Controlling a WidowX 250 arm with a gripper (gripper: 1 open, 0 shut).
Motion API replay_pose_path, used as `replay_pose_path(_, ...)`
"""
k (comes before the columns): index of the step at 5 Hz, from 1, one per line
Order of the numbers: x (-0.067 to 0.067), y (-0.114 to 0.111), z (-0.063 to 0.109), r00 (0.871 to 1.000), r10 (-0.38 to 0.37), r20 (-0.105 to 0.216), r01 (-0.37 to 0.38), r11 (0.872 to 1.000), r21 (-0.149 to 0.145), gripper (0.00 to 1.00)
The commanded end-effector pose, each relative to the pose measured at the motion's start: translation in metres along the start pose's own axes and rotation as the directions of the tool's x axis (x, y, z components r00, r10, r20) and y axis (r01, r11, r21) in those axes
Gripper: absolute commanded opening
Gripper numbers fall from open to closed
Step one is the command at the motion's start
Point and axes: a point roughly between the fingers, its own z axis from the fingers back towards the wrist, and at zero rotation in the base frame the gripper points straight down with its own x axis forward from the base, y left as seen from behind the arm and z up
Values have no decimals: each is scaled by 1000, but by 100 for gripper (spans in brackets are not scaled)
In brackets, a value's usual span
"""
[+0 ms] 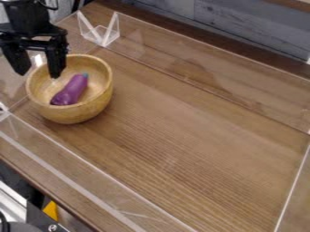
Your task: Remove the purple eggplant from inside the brown bowl and put it on the table
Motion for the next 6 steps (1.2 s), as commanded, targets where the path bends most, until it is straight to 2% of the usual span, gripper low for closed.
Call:
replay_pose_path(1, 18, -1, 11, 999, 11, 47, -12, 1000, 20, 100)
replay_pose_path(3, 21, -16, 8, 998, -42, 43, 41, 999, 22, 100)
replay_pose_path(5, 17, 7, 10, 999, -17, 34, 16, 1000, 23, 100)
replay_pose_path(6, 21, 5, 0, 999, -33, 32, 33, 999, 24, 100)
